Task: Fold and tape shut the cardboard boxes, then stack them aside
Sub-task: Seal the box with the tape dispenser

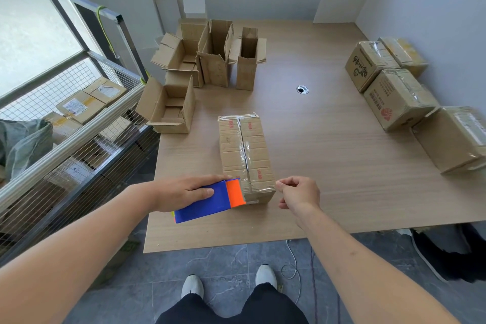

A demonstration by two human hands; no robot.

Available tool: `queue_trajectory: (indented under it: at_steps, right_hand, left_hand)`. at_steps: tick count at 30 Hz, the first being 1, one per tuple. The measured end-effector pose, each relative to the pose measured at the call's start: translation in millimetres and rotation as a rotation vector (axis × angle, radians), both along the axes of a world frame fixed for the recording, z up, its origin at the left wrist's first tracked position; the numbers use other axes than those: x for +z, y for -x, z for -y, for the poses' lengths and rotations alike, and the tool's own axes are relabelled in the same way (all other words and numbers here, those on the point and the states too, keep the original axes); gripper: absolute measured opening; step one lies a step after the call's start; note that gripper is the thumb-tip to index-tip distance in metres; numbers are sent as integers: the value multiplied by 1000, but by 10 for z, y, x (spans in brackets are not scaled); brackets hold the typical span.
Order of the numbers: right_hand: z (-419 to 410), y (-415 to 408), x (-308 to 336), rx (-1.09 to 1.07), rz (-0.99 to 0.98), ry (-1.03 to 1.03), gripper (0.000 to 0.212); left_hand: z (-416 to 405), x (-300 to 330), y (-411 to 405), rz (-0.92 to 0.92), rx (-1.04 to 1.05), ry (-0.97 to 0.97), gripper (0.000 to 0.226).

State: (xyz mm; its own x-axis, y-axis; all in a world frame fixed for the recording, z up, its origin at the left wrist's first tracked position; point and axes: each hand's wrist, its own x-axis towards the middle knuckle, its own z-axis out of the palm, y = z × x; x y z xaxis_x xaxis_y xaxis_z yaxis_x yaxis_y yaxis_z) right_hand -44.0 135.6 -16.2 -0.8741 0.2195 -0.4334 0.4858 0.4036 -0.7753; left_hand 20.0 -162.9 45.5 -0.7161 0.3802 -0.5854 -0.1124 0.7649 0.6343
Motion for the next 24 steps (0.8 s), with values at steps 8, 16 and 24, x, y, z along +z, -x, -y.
queue_trajectory:
  at_steps: [8,16,24]
  right_hand:
    - [-255,11,-88,-12,8,136,7]
    - [-164,-84,-237,27,23,162,7]
    - [-130,-66,-336,10,15,183,8]
  left_hand:
    - [139,-18,-29,-10,-10,16,46]
    - [285,-120,-6,33,-7,33,48]
    - [251,-291,47,2,3,80,51]
